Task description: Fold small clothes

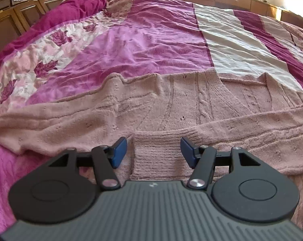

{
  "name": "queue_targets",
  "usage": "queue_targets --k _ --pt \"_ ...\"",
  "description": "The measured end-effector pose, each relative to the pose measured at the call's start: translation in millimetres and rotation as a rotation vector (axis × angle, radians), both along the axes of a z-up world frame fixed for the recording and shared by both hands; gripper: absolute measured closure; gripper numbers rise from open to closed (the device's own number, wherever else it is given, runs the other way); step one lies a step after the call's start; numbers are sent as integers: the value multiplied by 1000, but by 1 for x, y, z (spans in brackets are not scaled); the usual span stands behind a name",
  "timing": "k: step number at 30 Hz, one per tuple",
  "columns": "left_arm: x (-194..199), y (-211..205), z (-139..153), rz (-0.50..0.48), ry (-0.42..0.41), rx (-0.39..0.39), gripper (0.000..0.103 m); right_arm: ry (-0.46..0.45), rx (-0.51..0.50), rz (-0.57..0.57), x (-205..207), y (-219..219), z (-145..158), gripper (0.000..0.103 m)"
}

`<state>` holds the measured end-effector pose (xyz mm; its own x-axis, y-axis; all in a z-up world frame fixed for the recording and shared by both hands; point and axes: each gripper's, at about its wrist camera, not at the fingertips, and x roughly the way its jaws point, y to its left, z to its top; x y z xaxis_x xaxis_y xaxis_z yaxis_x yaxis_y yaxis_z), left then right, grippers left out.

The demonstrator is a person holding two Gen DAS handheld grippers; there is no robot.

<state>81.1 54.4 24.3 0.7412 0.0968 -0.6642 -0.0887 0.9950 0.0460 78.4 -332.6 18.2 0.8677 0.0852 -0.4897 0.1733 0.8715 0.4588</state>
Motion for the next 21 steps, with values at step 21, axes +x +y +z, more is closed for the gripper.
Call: queue_targets --k 21 --pt "13 2 -12 -61 2 -67 69 80 -70 4 35 5 -6 48"
